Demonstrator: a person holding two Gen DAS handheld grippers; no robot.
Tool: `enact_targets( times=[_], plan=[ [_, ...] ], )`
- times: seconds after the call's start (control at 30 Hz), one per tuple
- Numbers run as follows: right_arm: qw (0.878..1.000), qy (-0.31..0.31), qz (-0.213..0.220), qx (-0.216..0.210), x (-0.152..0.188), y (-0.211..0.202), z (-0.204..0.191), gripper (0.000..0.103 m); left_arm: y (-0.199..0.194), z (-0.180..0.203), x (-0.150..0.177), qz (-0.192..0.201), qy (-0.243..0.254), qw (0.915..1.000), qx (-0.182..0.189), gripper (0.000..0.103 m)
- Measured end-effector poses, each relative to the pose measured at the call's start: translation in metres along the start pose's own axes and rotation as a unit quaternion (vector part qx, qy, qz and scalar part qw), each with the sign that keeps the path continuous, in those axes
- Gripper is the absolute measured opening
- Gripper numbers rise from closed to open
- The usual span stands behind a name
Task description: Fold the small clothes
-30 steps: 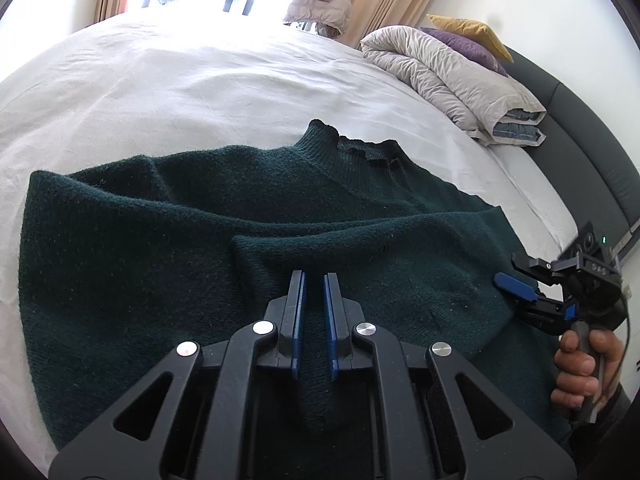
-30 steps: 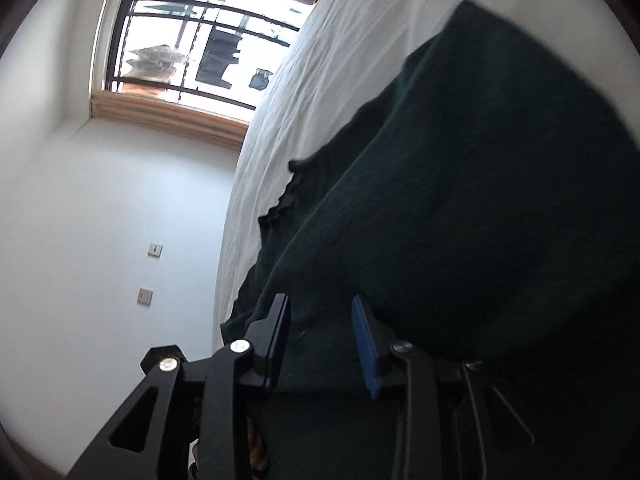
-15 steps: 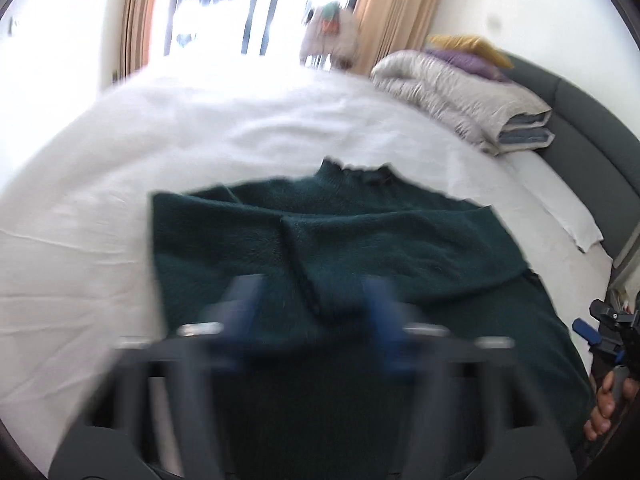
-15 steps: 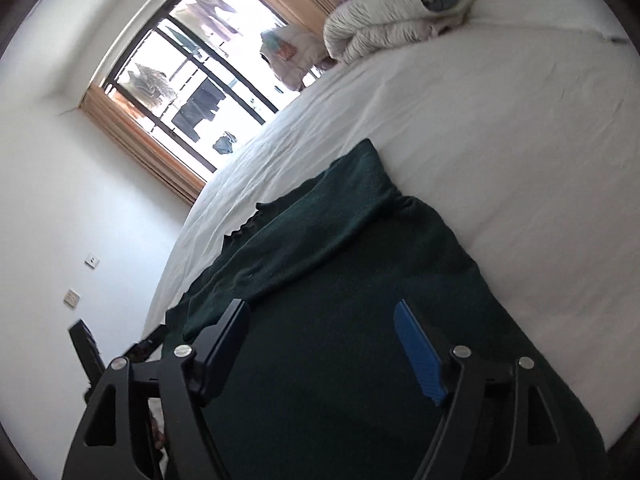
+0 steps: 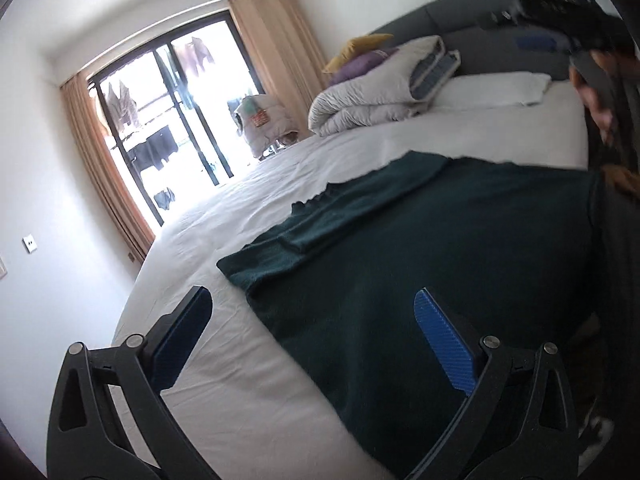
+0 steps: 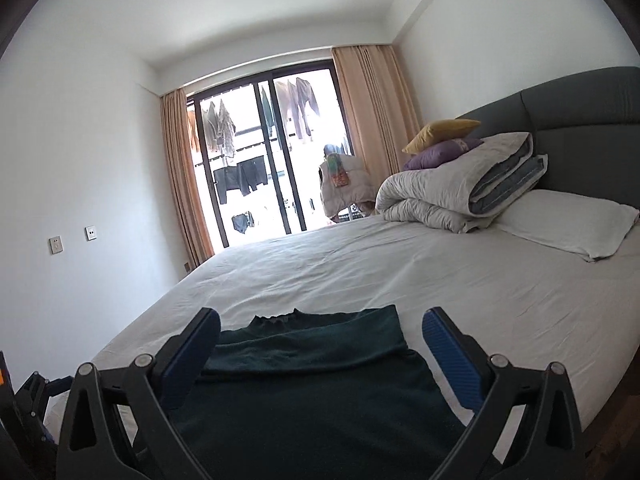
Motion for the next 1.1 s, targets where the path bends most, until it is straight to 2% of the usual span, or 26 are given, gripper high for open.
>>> enact_targets(
  times=[0.1, 0.2, 0.27, 0.4, 0.67, 0.7, 0.73, 0.8, 0.9, 0.93, 0.97, 1.03, 1.1],
  plan=[
    [0.999, -0.022, -0.013, 0.020, 0.007, -0.005, -0.001, 0.103, -0.017, 0.024, 0.034, -0.004, 0.090, 0.9956, -0.026, 0.103],
    [0.998, -0.036, -0.034, 0.025, 0.023, -0.004, -0.004, 0.103, -0.019, 0.051, 0.070, -0.011, 0.193, 0.9805, -0.037, 0.103],
    [0.998, -0.029, -0.051, 0.018, 0.032, -0.003, -0.004, 0.103, -0.022, 0.065, 0.093, -0.007, 0.255, 0.9660, -0.042, 0.103],
    [0.997, -0.005, -0.070, 0.008, 0.040, -0.004, -0.004, 0.103, -0.023, 0.084, 0.130, 0.010, 0.373, 0.9257, -0.065, 0.103],
    [0.997, -0.001, -0.075, -0.012, 0.043, -0.010, -0.014, 0.103, -0.008, 0.100, 0.177, 0.052, 0.508, 0.8544, -0.097, 0.103],
    [0.997, 0.001, -0.076, -0.016, 0.044, -0.011, -0.016, 0.103, -0.003, 0.102, 0.183, 0.056, 0.524, 0.8426, -0.109, 0.103],
    [0.997, 0.004, -0.077, -0.019, 0.044, -0.011, -0.016, 0.103, 0.007, 0.104, 0.192, 0.058, 0.548, 0.8244, -0.129, 0.103],
    [0.997, 0.007, -0.078, -0.023, 0.045, -0.012, -0.017, 0.103, 0.014, 0.108, 0.202, 0.078, 0.581, 0.7937, -0.161, 0.103],
    [0.997, -0.001, -0.077, -0.025, 0.043, -0.015, -0.021, 0.103, 0.032, 0.109, 0.214, 0.079, 0.604, 0.7724, -0.178, 0.103],
    [0.997, -0.002, -0.075, -0.026, 0.043, -0.017, -0.021, 0.103, 0.034, 0.109, 0.215, 0.085, 0.607, 0.7680, -0.184, 0.103],
    [0.997, -0.002, -0.073, -0.026, 0.042, -0.019, -0.021, 0.103, 0.035, 0.108, 0.212, 0.094, 0.603, 0.7685, -0.191, 0.103],
    [0.997, -0.001, -0.072, -0.025, 0.041, -0.020, -0.020, 0.103, 0.029, 0.107, 0.199, 0.111, 0.582, 0.7798, -0.202, 0.103],
    [0.997, -0.001, -0.073, -0.026, 0.041, -0.019, -0.020, 0.103, 0.020, 0.107, 0.186, 0.132, 0.555, 0.7963, -0.201, 0.102]
  ],
)
Point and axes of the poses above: each gripper's, at about its wrist camera, not at the fingertips, and y roughly the way its jaws point, z to its right, x to its underside, the point moved 8 cm from there along y, roughly the way its jaws point, and after that the axes turned 12 degrees about -z, right-handed, at the moved point
